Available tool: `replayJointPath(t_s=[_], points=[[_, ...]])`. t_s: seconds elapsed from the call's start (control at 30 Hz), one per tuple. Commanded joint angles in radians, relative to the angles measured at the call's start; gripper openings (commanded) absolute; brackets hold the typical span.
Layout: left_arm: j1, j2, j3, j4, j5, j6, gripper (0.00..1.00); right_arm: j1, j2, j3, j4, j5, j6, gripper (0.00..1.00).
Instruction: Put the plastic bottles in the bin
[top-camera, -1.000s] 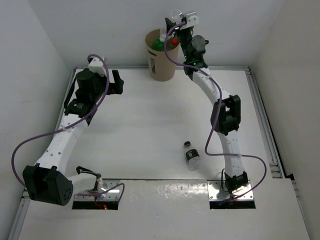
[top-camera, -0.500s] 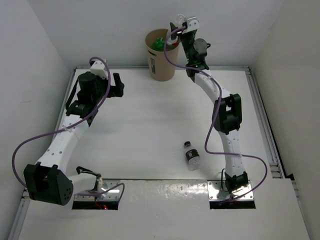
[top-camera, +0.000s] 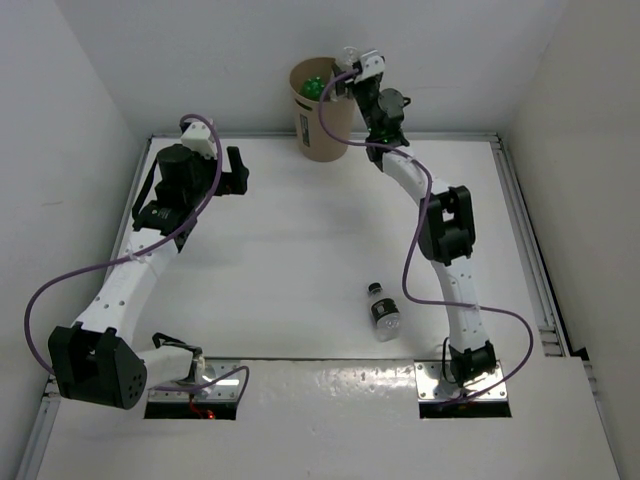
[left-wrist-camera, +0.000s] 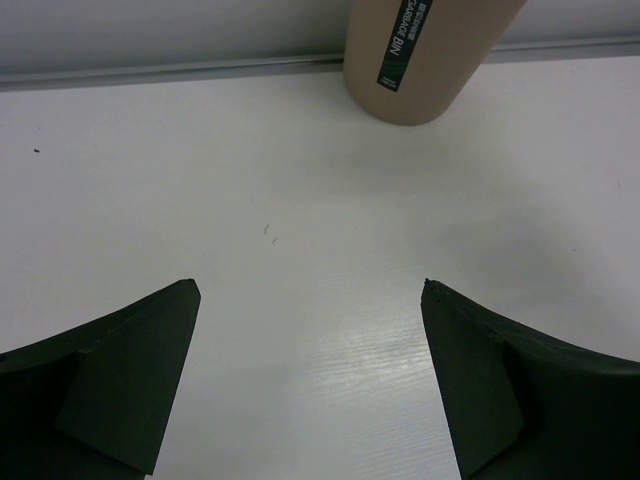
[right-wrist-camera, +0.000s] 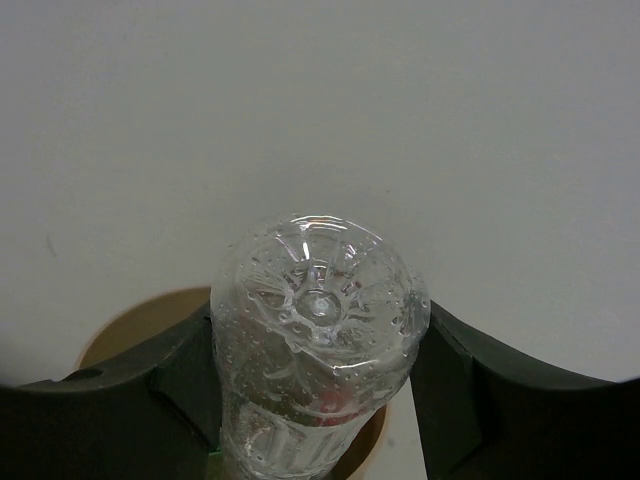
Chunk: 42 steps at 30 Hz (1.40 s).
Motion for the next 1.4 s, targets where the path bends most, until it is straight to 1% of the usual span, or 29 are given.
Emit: replayJointPath(t_s=[0.0, 0.07, 0.1, 0.17, 0.2, 0.3, 0.53, 0.57, 0.6, 0.63, 0.7, 0.73, 0.8, 0.83, 0.87, 0.9, 0.93, 0.97, 1.0, 1.03, 1.07, 1.1, 1.13, 1.17, 1.2, 1.27, 1.3, 1.33, 1.37], points=[[0.009, -0.002, 0.003, 0.014, -0.004, -0.006, 1.0, 0.023, 0.023, 0.025, 0.003, -0.049, -0.015, 0.03], [0.009, -0.002, 0.003, 0.014, -0.004, -0.006, 1.0, 0.031, 0.044, 0.025, 0.0, -0.048, -0.028, 0.09], [0.009, -0.002, 0.003, 0.014, 0.005, -0.006, 1.0, 0.033, 0.05, 0.034, 0.0, -0.045, -0.035, 0.25], [0.009, -0.002, 0.003, 0.005, 0.006, -0.006, 1.0, 0.04, 0.072, 0.041, 0.007, -0.04, -0.045, 0.46], [0.009, -0.002, 0.003, 0.005, 0.015, -0.006, 1.0, 0.042, 0.072, 0.048, 0.013, -0.036, -0.048, 0.66], [0.009, -0.002, 0.003, 0.005, 0.027, 0.003, 1.0, 0.045, 0.058, 0.061, 0.019, -0.007, -0.019, 0.85], [0.009, -0.002, 0.034, -0.004, 0.104, 0.003, 1.0, 0.04, -0.089, 0.075, 0.019, -0.002, 0.021, 0.95], [0.009, -0.011, 0.034, -0.004, 0.119, 0.003, 1.0, 0.031, -0.153, 0.071, 0.019, 0.0, 0.041, 0.95], [-0.002, -0.011, 0.034, -0.004, 0.119, 0.012, 1.0, 0.025, -0.178, 0.061, 0.017, 0.006, 0.049, 0.96], [-0.014, -0.011, 0.043, -0.004, 0.131, 0.023, 1.0, 0.008, -0.204, 0.02, 0.016, 0.012, 0.06, 0.96], [-0.028, -0.021, 0.043, -0.004, 0.154, 0.041, 1.0, -0.006, -0.316, -0.033, 0.013, 0.018, 0.101, 0.96], [-0.028, -0.021, 0.052, -0.004, 0.179, 0.076, 1.0, -0.022, -0.347, -0.055, 0.008, 0.018, 0.107, 0.96], [-0.05, -0.031, 0.052, -0.004, 0.315, 0.124, 1.0, -0.047, -0.475, -0.147, -0.028, 0.015, 0.147, 0.96], [-0.059, -0.031, 0.061, -0.037, 0.379, 0.215, 1.0, -0.073, -0.549, -0.172, -0.07, -0.009, 0.173, 0.95], [-0.088, -0.031, 0.071, -0.061, 0.53, 0.275, 1.0, -0.085, -0.586, -0.252, -0.104, -0.019, 0.181, 0.93], [-0.109, -0.022, 0.071, -0.085, 0.592, 0.331, 0.99, -0.127, -0.693, -0.28, -0.156, -0.031, 0.185, 0.91], [-0.134, -0.013, 0.083, -0.155, 0.642, 0.444, 0.96, -0.141, -0.735, -0.31, -0.226, -0.04, 0.193, 0.91], [-0.195, 0.016, 0.103, -0.192, 0.709, 0.501, 0.95, -0.15, -0.771, -0.38, -0.266, -0.084, 0.198, 0.9], [-0.23, 0.036, 0.115, -0.232, 0.731, 0.558, 0.94, -0.197, -0.808, -0.456, -0.385, -0.098, 0.198, 0.9], [-0.264, 0.057, 0.13, -0.272, 0.745, 0.683, 0.94, -0.207, -0.924, -0.492, -0.427, -0.13, 0.189, 0.9], [-0.336, 0.082, 0.17, -0.362, 0.754, 0.749, 0.9, -0.217, -0.962, -0.565, -0.479, -0.161, 0.187, 0.88], [-0.373, 0.134, 0.19, -0.404, 0.754, 0.812, 0.89, -0.255, -1.029, -0.637, -0.581, -0.187, 0.178, 0.88], [-0.41, 0.163, 0.212, -0.445, 0.754, 0.877, 0.89, -0.263, -1.098, -0.702, -0.689, -0.195, 0.16, 0.86], [-0.482, 0.191, 0.254, -0.519, 0.734, 0.988, 0.86, -0.285, -1.164, -0.734, -0.735, -0.207, 0.155, 0.85], [-0.514, 0.218, 0.276, -0.544, 0.734, 1.024, 0.84, -0.302, -1.196, -0.846, -0.833, -0.226, 0.15, 0.85], [-0.571, 0.304, 0.319, -0.573, 0.711, 1.032, 0.83, -0.323, -1.326, -0.914, -0.993, -0.243, 0.13, 0.84], [-0.618, 0.338, 0.365, -0.573, 0.699, 1.008, 0.83, -0.32, -1.353, -1.011, -1.032, -0.258, 0.127, 0.84], [-0.64, 0.41, 0.39, -0.573, 0.699, 0.974, 0.83, -0.372, -1.438, -1.035, -1.135, -0.261, 0.124, 0.82], [-0.66, 0.45, 0.413, -0.549, 0.681, 0.851, 0.83, -0.377, -1.463, -1.06, -1.168, -0.266, 0.117, 0.82]])
